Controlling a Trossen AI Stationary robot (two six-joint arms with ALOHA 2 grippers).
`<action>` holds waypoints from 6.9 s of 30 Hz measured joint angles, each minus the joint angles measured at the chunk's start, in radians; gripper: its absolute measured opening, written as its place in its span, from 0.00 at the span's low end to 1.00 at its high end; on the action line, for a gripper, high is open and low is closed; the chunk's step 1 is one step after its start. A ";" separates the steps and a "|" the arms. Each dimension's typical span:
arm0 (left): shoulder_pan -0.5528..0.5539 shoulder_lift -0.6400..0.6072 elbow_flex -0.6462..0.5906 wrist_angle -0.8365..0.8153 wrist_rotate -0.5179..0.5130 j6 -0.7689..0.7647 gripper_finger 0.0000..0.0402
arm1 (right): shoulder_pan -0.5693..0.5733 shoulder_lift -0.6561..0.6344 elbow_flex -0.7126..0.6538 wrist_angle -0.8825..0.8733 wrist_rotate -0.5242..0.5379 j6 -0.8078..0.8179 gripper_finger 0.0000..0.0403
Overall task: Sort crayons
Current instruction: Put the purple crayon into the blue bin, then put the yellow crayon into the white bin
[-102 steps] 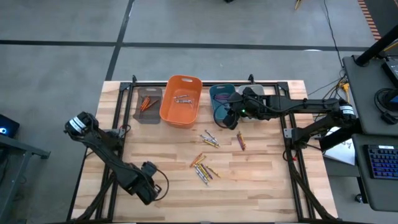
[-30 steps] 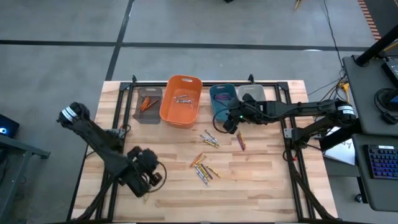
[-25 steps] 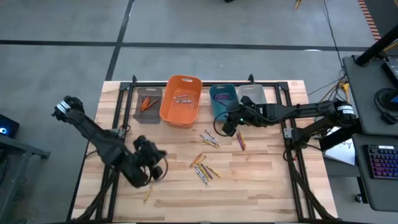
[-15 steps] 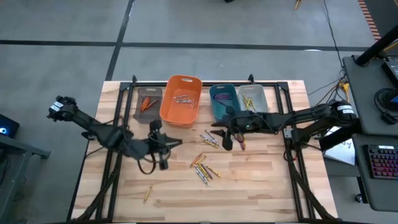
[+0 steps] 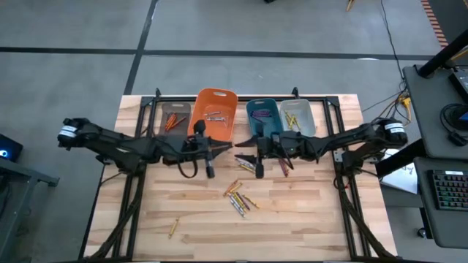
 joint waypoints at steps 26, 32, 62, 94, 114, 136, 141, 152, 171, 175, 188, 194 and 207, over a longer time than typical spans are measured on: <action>0.026 0.040 0.001 0.046 -0.002 0.000 0.15 | -0.003 0.054 0.100 -0.014 0.028 -0.053 0.04; 0.026 0.014 0.001 0.005 -0.005 0.001 0.23 | -0.012 0.045 0.186 -0.239 0.098 -0.048 0.03; 0.024 -0.159 0.001 -0.410 -0.185 -0.191 0.33 | -0.540 0.272 0.372 -1.073 0.173 0.412 0.03; 0.022 -0.101 0.000 -0.414 -0.185 -0.214 0.33 | -0.539 0.296 0.426 -1.141 0.148 0.412 0.22; -0.008 -0.091 -0.003 -0.417 -0.064 -0.195 0.33 | -0.129 0.032 0.496 -1.499 0.066 0.746 0.36; -0.105 -0.189 -0.083 -0.577 0.212 0.148 0.33 | 0.206 0.378 0.507 -1.321 0.218 0.563 0.34; -0.105 -0.278 -0.184 -0.482 0.215 0.190 0.33 | 0.248 0.399 0.481 -1.238 0.260 0.474 0.34; -0.101 -0.412 -0.386 -0.048 0.216 0.394 0.33 | 0.264 0.389 0.397 -1.049 0.394 0.314 0.34; -0.096 -0.337 -0.409 0.103 0.214 0.378 0.33 | 0.262 0.370 0.249 -0.829 0.330 0.333 0.34; -0.094 -0.320 -0.410 0.102 0.211 0.368 0.33 | 0.258 0.372 0.255 -0.817 0.330 0.278 0.34; -0.092 -0.301 -0.411 0.102 0.208 0.366 0.33 | 0.192 0.389 0.248 -0.666 0.176 0.157 0.34; -0.093 -0.313 -0.407 0.102 0.208 0.363 0.33 | 0.182 0.454 0.256 -0.647 0.082 0.161 0.34; -0.092 -0.315 -0.390 0.093 0.207 0.363 0.33 | 0.145 0.472 0.255 -0.628 0.012 0.131 0.34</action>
